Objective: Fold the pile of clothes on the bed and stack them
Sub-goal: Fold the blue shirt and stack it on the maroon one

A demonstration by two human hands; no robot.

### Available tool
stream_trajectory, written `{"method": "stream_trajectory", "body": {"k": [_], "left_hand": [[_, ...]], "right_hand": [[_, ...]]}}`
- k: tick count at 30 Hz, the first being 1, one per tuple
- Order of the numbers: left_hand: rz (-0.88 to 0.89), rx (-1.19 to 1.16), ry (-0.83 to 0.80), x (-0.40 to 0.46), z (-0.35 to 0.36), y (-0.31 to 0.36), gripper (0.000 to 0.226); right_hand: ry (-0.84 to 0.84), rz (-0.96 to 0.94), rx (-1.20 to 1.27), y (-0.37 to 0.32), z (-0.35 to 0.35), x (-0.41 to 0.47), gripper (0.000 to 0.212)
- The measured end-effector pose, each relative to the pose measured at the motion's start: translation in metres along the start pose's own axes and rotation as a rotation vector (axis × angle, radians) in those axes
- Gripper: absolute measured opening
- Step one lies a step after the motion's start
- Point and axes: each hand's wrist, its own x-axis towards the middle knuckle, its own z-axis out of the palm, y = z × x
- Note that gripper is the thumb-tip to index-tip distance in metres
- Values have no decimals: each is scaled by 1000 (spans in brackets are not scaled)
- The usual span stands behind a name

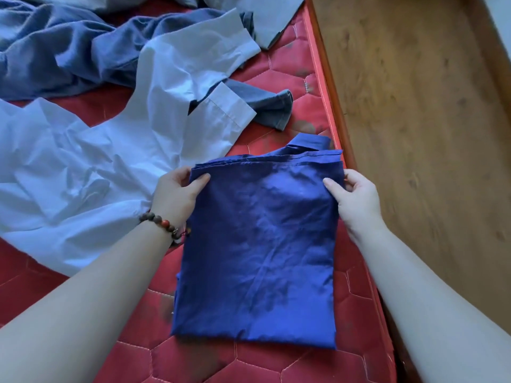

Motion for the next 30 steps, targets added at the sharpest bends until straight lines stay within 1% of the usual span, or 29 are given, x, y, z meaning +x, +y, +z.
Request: {"method": "stream_trajectory", "body": {"k": [2,4,7,8,10,11,12,13,15,17,19,21,22,23,25,27,30], "left_hand": [[28,-54,10,-4,-5,7,13],[47,-59,31,3,-8,11,13],[71,42,69,26,-4,14,12],[84,106,99,33,0,14,15],[130,256,160,41,9,9,30],[175,316,161,41,13,5,38],[229,366,140,36,18,1,42],[280,427,113,31,22,-4,46],[402,613,86,18,29,-15,49],[584,786,45,3,39,-29,48],[738,920,-86,-10,54,-44,47],[788,1089,-219,-17,69,-56,52],[782,1166,-249,-15,74,-61,57],[757,1230,-263,-10,76,-64,61],[707,1323,-265,5,75,-66,66],[702,1357,-249,15,72,-67,67],[697,1324,-223,16,71,-68,68]], "right_hand": [[9,-49,59,-13,-3,-8,17],[40,-95,77,-25,-2,-3,17],[106,-95,34,-27,5,21,11],[130,-67,-9,-23,8,31,15],[188,31,-203,-13,14,43,45],[214,52,-315,-7,15,42,54],[229,19,-410,-1,18,38,58],[237,-56,-487,2,21,30,58],[243,-267,-636,8,30,15,53],[214,-463,-820,17,42,6,51],[106,-618,-992,26,57,3,50],[-37,-715,-1149,34,72,5,54],[-87,-738,-1232,38,76,9,57],[-118,-736,-1306,43,79,16,59],[-126,-678,-1384,51,77,29,61],[-77,-598,-1374,56,75,37,63],[-17,-544,-1293,56,77,35,64]]}}
